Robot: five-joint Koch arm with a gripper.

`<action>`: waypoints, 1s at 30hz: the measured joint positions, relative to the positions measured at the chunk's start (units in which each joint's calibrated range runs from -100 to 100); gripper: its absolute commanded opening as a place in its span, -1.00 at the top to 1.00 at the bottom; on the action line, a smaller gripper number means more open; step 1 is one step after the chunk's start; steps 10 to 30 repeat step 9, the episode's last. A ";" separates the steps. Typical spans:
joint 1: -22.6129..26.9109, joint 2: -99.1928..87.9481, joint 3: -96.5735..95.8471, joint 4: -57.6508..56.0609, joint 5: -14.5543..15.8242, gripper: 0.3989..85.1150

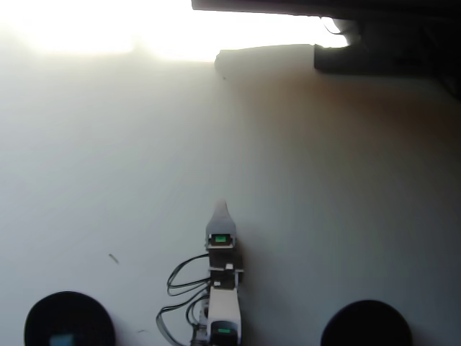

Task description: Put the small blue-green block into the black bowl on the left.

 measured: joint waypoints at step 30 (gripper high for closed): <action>0.00 0.00 0.00 0.00 0.00 -0.15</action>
